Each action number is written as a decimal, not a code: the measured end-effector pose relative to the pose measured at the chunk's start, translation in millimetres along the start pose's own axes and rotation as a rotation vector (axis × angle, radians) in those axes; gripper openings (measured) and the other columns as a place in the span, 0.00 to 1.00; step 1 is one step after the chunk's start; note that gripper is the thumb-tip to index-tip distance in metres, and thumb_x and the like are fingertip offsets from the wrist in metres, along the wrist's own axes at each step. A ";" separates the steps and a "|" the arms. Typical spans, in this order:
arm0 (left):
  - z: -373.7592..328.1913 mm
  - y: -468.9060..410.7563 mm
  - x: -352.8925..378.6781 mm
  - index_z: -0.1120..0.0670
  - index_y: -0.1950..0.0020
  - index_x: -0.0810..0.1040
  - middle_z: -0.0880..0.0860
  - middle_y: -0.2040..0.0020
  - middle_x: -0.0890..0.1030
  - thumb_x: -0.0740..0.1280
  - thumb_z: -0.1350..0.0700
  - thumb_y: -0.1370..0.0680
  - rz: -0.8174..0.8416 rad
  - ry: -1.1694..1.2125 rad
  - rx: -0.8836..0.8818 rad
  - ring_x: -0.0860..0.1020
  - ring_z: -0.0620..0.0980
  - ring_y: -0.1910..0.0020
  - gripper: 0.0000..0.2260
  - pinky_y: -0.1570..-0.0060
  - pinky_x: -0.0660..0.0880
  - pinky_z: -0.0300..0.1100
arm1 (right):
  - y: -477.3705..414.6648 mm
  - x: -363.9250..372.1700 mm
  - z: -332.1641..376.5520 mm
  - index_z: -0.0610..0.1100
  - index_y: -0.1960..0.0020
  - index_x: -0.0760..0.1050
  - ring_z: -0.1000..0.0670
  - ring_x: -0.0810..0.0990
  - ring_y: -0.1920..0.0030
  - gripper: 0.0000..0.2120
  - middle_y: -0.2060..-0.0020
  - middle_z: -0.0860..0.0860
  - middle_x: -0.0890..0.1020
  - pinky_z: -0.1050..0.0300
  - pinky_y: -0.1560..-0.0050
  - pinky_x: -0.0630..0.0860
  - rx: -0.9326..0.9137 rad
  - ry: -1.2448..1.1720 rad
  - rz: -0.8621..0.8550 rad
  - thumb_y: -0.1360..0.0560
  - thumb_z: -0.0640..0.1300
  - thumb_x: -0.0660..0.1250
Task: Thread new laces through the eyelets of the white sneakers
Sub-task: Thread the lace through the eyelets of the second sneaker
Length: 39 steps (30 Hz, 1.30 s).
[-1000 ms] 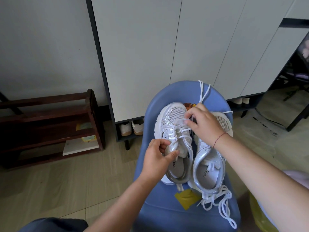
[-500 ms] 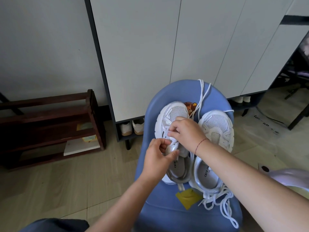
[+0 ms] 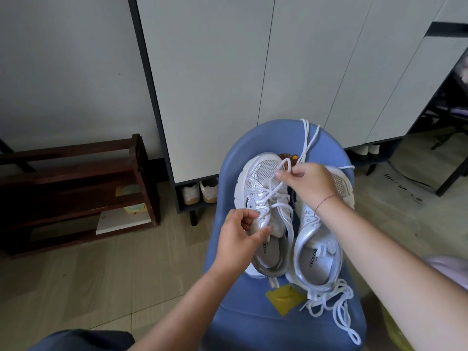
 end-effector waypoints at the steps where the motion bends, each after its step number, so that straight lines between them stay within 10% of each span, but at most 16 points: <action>1: 0.1 0.1 0.1 0.49 0.53 0.74 0.50 0.50 0.75 0.76 0.57 0.29 0.001 -0.001 -0.002 0.72 0.33 0.61 0.12 0.59 0.70 0.26 | 5.4 5.1 -2.5 0.36 0.68 0.74 0.49 0.67 0.71 0.23 0.76 0.46 0.71 0.56 0.68 0.63 0.008 0.015 0.004 0.29 0.56 0.70; 7: -1.6 0.8 -0.3 0.49 0.52 0.74 0.50 0.50 0.76 0.75 0.58 0.29 -0.003 0.006 -0.004 0.72 0.33 0.61 0.12 0.60 0.70 0.26 | 27.7 29.1 1.9 0.45 0.58 0.79 0.57 0.69 0.70 0.10 0.73 0.56 0.70 0.63 0.67 0.66 -0.046 -0.057 0.086 0.31 0.50 0.75; 14: -2.2 1.2 -1.0 0.48 0.52 0.74 0.49 0.50 0.76 0.75 0.57 0.29 0.006 -0.003 -0.004 0.73 0.33 0.60 0.12 0.59 0.70 0.27 | 30.9 32.3 -2.8 0.40 0.70 0.73 0.56 0.67 0.71 0.14 0.73 0.54 0.67 0.63 0.66 0.64 -0.223 -0.039 -0.082 0.31 0.44 0.74; 23: -1.8 2.2 -1.2 0.47 0.53 0.74 0.51 0.50 0.76 0.76 0.56 0.29 0.010 0.026 -0.027 0.72 0.38 0.60 0.13 0.59 0.70 0.28 | 1.6 -13.7 12.7 0.42 0.65 0.79 0.59 0.69 0.72 0.10 0.74 0.52 0.76 0.62 0.65 0.69 -0.015 -0.437 -0.340 0.29 0.47 0.72; 30: -0.9 0.8 -0.5 0.47 0.53 0.74 0.50 0.50 0.76 0.76 0.56 0.29 -0.001 0.006 -0.019 0.73 0.36 0.61 0.13 0.59 0.70 0.27 | 30.0 23.9 -0.3 0.46 0.62 0.83 0.63 0.76 0.69 0.07 0.71 0.60 0.80 0.70 0.65 0.68 -0.016 -0.152 0.047 0.30 0.49 0.74; 39: 1.5 0.1 -0.2 0.47 0.52 0.74 0.51 0.49 0.77 0.76 0.57 0.29 -0.004 0.008 -0.010 0.73 0.35 0.60 0.13 0.60 0.70 0.27 | 30.8 34.5 8.9 0.42 0.62 0.81 0.53 0.73 0.65 0.06 0.72 0.58 0.71 0.58 0.61 0.70 -0.123 0.073 -0.078 0.29 0.44 0.71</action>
Point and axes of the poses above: each hand's wrist, its own y-axis away from the middle knuckle, its own x-axis out of the palm, z = x × y, the point moved 2 cm from there along -y, towards the middle knuckle
